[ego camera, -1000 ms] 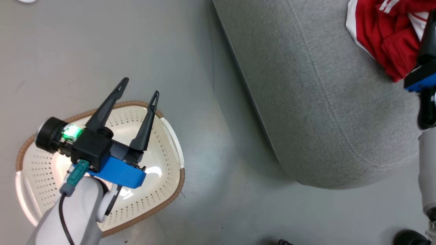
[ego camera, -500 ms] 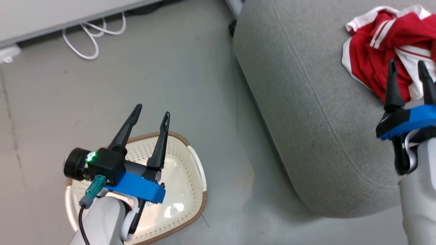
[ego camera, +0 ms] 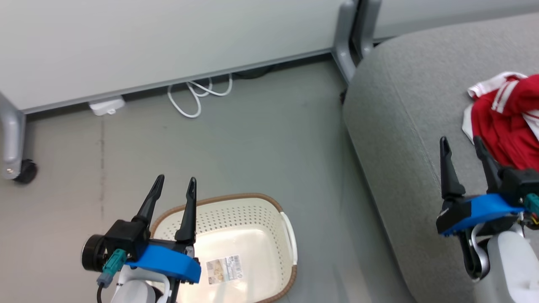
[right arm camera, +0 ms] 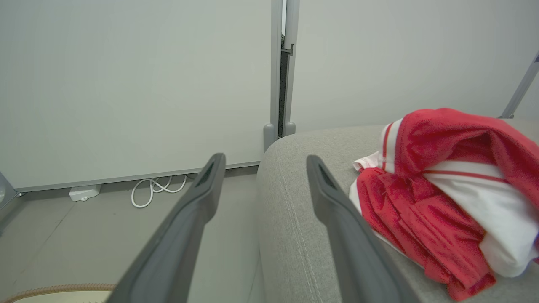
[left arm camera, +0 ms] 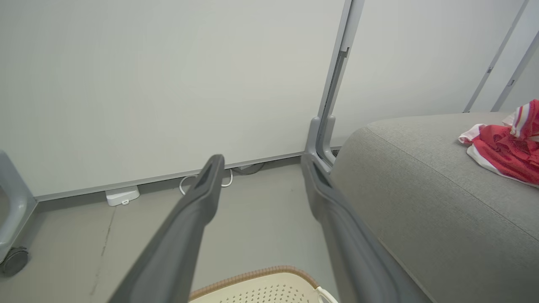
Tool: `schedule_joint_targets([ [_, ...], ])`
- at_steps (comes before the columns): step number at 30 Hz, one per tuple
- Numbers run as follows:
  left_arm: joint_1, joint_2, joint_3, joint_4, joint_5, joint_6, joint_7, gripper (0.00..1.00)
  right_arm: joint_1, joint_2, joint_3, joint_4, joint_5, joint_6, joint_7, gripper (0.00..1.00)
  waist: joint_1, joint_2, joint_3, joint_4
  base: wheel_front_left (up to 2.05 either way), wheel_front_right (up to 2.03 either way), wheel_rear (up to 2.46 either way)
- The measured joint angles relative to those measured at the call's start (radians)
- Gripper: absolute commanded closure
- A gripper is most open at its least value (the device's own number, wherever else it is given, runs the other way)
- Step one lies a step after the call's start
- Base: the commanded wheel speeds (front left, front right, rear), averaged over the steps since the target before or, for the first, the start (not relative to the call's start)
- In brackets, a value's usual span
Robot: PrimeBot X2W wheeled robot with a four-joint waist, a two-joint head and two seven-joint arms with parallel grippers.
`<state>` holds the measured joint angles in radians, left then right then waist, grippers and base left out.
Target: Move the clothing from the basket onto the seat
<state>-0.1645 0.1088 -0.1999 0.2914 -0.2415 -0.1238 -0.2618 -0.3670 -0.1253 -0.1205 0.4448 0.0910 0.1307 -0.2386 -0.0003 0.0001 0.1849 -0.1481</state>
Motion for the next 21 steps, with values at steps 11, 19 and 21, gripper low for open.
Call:
schedule_joint_targets([
  [11, 0.045, -0.036, 0.074, 0.054, 0.005, -0.001, 0.0, 0.0, 0.206, 0.038, 0.01, -0.168, 0.006, 0.0, 0.028, 0.0, 0.0, 0.0, -0.097, 0.137, 0.0, 0.0, 0.0],
  [19, 0.049, -0.043, 0.109, 0.101, 0.005, -0.002, 0.0, 0.0, 0.267, 0.061, 0.019, -0.215, 0.008, 0.0, 0.049, 0.0, 0.0001, 0.0, -0.137, 0.193, 0.0, 0.0, 0.0],
  [21, 0.049, -0.043, 0.117, 0.111, 0.005, -0.002, 0.0, 0.0, 0.272, 0.065, 0.022, -0.218, 0.009, 0.0, 0.05, 0.0, 0.0001, 0.0, -0.142, 0.199, 0.0, 0.0, 0.0],
])
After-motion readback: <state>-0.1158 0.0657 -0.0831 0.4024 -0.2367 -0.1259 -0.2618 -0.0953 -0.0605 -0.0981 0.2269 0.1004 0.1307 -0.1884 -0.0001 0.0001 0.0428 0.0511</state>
